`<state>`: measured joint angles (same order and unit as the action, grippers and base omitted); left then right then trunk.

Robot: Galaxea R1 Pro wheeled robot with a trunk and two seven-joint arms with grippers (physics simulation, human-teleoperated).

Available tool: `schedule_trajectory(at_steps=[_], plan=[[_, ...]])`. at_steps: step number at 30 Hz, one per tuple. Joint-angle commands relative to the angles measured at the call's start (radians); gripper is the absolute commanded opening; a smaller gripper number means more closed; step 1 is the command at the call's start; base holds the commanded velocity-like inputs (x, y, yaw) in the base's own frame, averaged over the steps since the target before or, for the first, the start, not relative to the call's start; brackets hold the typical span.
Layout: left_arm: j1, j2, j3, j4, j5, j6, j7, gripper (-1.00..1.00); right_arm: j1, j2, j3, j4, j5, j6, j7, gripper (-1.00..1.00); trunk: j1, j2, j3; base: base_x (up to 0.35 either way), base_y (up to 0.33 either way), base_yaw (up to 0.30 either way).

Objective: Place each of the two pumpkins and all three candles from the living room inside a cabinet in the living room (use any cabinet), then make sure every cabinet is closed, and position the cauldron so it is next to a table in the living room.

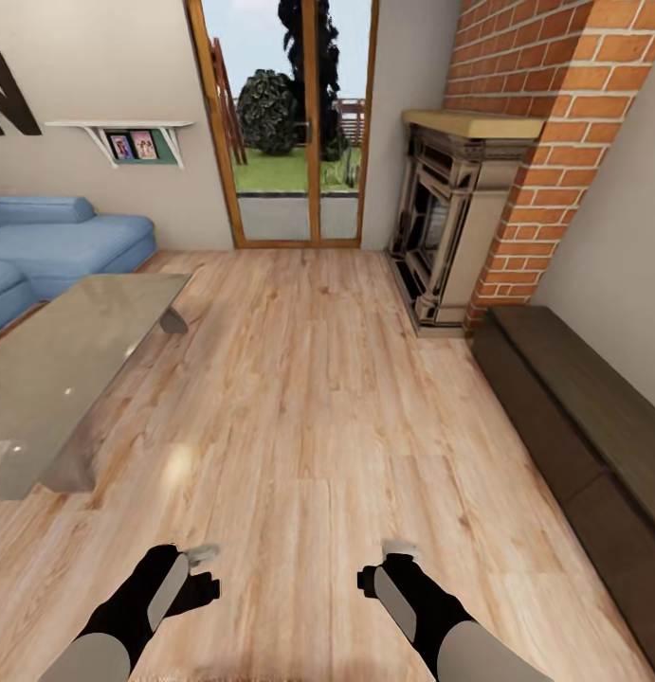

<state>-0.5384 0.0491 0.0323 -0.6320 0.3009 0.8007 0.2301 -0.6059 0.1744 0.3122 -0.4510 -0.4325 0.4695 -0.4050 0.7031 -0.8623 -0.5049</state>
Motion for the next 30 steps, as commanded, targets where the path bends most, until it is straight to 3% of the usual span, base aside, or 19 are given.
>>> schedule_trajectory(at_steps=[1, 13, 26, 30], plan=[[0.0, -0.001, 0.0, 0.0, 0.0, 0.0, 0.0, 1.0, 0.0, 0.0, 0.0, 0.0, 0.0, 0.0, 0.0, 1.0, -0.004, 0.007, 0.003, 0.0, 0.0, 0.294], [0.0, 0.0, 0.003, 0.0, 0.005, 0.004, -0.001, 1.0, 0.0, 0.0, 0.001, 0.0, 0.0, 0.0, 0.0, 1.0, -0.05, 0.091, 0.041, -0.014, 0.01, 0.294], [0.0, -0.001, 0.004, 0.0, 0.01, 0.008, -0.003, 1.0, 0.0, 0.0, 0.004, 0.0, 0.0, 0.0, 0.0, 1.0, -0.1, 0.182, 0.082, -0.225, 0.178, 0.294], [0.0, 0.0, 0.004, 0.0, 0.01, 0.008, -0.003, 1.0, 0.0, 0.0, 0.031, 0.0, -0.001, -0.011, -0.001, 1.0, -0.115, 0.21, 0.094, -0.248, 0.196, 0.294]])
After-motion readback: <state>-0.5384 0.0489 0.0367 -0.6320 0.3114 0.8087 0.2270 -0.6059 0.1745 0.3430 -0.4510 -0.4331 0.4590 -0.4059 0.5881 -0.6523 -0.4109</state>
